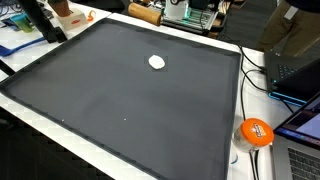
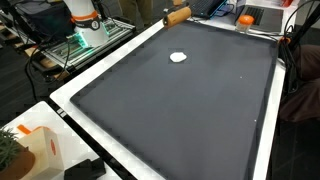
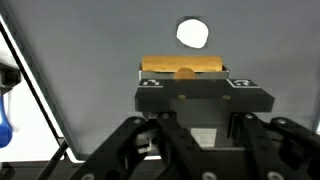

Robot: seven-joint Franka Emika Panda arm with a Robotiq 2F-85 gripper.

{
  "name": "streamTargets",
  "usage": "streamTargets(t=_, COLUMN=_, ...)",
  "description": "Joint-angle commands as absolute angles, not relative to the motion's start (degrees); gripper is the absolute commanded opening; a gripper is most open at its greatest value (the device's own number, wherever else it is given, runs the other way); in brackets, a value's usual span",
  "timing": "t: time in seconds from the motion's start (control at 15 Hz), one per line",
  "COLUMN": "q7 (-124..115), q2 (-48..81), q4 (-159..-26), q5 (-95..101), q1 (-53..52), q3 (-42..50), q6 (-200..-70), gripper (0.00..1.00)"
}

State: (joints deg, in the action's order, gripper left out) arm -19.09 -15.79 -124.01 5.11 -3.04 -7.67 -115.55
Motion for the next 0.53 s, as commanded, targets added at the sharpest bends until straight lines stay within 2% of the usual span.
streamTargets(t=0.0, q7=-20.4, q2=-13.8, q4=-123.0, q5=7.1, q1=-1.9, q3=-7.7, q6=-115.2, gripper=0.22)
streamTargets(t=0.47, q7=-20.5, q2=-9.7, q4=-120.2, q5=5.9, q1=-1.9, q3=-7.0, q6=-114.1, gripper=0.22)
